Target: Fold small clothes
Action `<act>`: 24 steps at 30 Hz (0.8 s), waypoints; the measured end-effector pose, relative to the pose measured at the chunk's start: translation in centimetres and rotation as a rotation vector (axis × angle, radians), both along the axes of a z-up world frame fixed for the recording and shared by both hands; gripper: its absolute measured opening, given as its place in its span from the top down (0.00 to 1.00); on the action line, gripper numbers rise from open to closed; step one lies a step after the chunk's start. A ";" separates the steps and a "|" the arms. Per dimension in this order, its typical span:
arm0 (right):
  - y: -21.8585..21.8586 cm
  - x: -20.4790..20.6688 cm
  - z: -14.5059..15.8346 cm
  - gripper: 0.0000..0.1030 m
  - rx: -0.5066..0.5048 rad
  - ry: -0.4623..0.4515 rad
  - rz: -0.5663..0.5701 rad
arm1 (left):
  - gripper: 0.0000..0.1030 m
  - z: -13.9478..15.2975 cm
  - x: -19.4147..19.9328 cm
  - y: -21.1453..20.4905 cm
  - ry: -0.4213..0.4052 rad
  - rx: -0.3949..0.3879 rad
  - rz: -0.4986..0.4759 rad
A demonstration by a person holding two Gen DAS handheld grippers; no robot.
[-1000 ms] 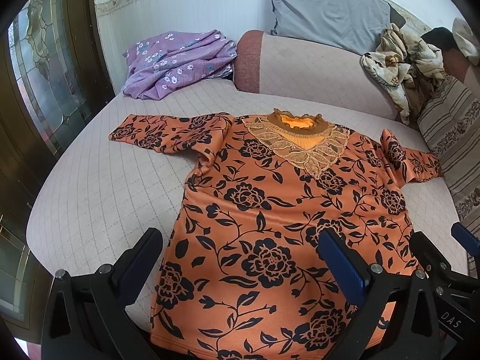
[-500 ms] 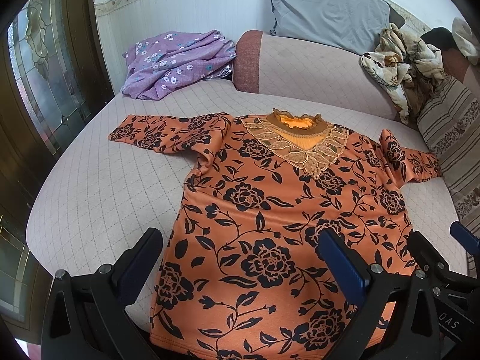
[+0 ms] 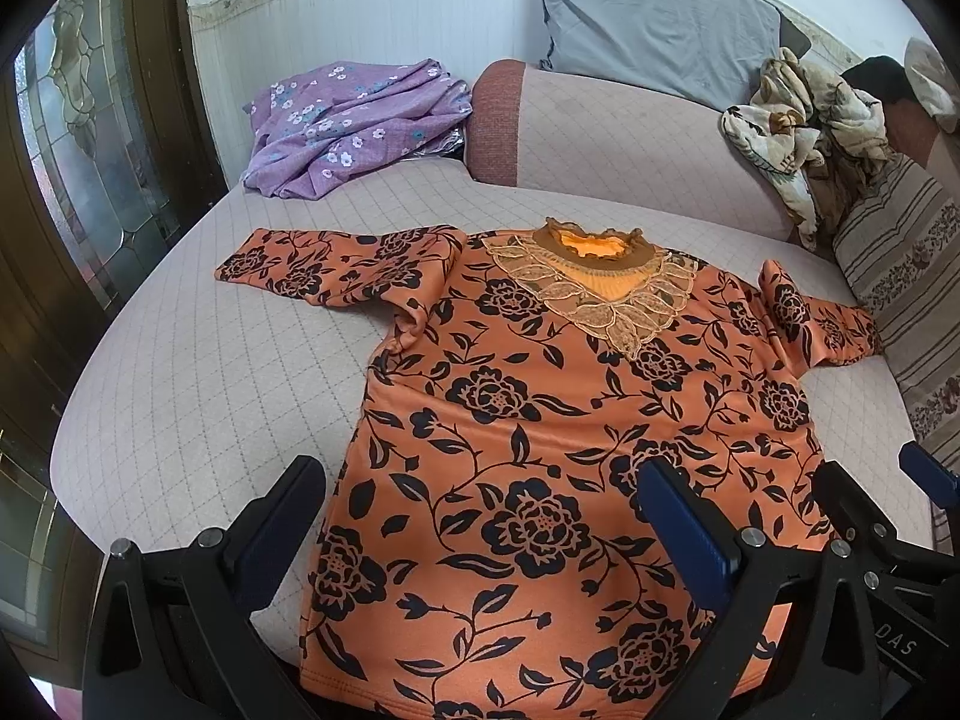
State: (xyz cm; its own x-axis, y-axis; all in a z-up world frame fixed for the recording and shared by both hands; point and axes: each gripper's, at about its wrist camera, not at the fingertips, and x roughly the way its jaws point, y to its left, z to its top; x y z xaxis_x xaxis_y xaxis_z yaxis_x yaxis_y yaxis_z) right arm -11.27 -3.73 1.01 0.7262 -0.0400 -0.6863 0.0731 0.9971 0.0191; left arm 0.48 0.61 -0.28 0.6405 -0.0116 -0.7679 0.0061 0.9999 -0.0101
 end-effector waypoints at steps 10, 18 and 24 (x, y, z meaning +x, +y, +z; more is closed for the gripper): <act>0.0 0.0 0.0 0.00 0.002 -0.003 0.004 | 0.00 0.0 0.2 0.0 0.001 -0.001 -0.003; 0.1 0.3 -0.1 0.00 0.000 0.002 0.004 | 0.00 0.0 0.3 -0.2 0.001 0.000 -0.004; 0.1 0.4 -0.1 0.00 -0.002 0.003 0.003 | 0.00 -0.1 0.3 -0.3 0.004 0.002 -0.004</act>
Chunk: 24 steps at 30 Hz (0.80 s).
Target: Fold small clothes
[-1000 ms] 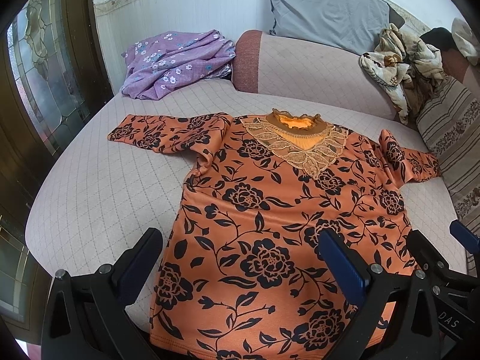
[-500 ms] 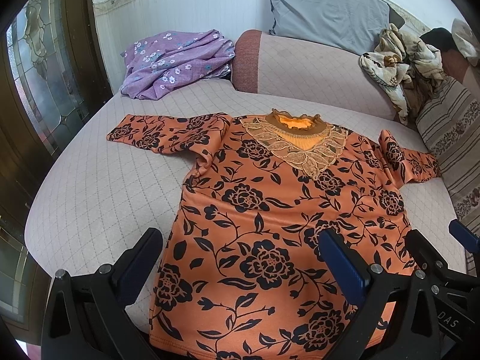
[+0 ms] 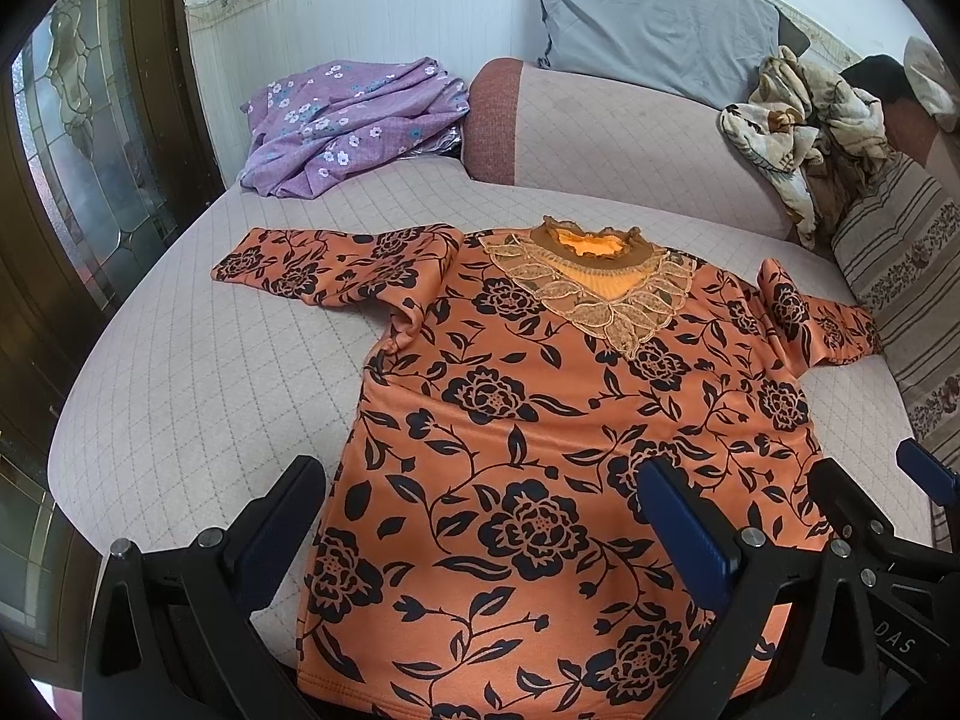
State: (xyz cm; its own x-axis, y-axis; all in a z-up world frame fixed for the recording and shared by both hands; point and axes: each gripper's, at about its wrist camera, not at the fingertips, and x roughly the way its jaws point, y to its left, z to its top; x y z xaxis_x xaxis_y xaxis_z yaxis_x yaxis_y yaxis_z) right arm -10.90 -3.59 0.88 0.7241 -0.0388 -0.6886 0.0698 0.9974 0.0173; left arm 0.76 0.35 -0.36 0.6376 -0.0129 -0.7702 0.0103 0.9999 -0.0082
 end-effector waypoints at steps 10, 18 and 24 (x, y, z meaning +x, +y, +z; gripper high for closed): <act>0.0 0.4 -0.5 0.00 0.000 0.009 0.003 | 0.00 -0.6 0.4 -0.2 0.013 0.005 -0.004; -1.2 1.3 -1.1 0.00 0.032 0.013 0.001 | 0.00 -1.5 2.3 1.9 0.040 -0.069 -0.003; -14.1 2.9 -2.5 0.00 0.468 -0.060 -0.094 | 0.00 -5.5 7.3 13.4 0.081 -0.182 0.272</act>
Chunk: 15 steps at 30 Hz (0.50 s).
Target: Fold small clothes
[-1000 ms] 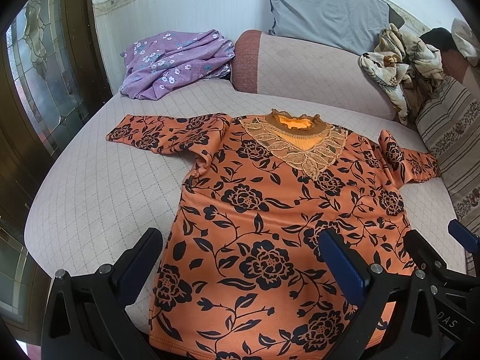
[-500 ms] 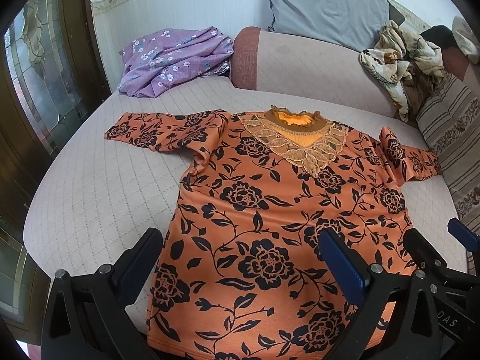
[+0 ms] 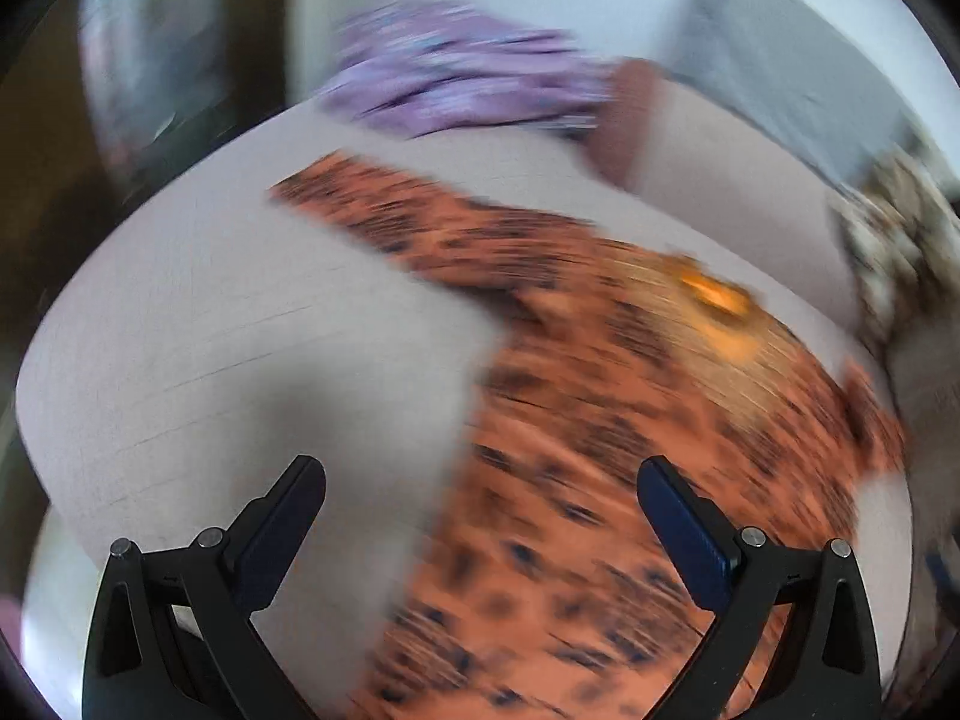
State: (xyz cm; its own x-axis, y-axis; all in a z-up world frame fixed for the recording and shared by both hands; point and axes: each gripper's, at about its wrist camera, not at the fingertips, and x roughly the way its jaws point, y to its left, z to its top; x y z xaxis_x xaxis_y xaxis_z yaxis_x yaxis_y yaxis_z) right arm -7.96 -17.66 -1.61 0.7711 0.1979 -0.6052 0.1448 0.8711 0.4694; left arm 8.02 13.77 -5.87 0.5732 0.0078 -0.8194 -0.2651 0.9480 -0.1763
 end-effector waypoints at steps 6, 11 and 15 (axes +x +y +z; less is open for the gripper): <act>-17.5 3.7 -6.3 0.06 0.406 0.064 -0.344 | 0.00 -4.7 2.8 8.5 0.091 0.074 0.222; -26.2 8.2 -9.1 0.15 0.505 0.065 -0.502 | 0.00 -6.2 4.3 9.9 0.048 0.082 0.265; -29.9 12.2 -9.8 0.15 0.501 0.037 -0.554 | 0.00 -8.9 4.7 9.5 0.053 0.164 0.258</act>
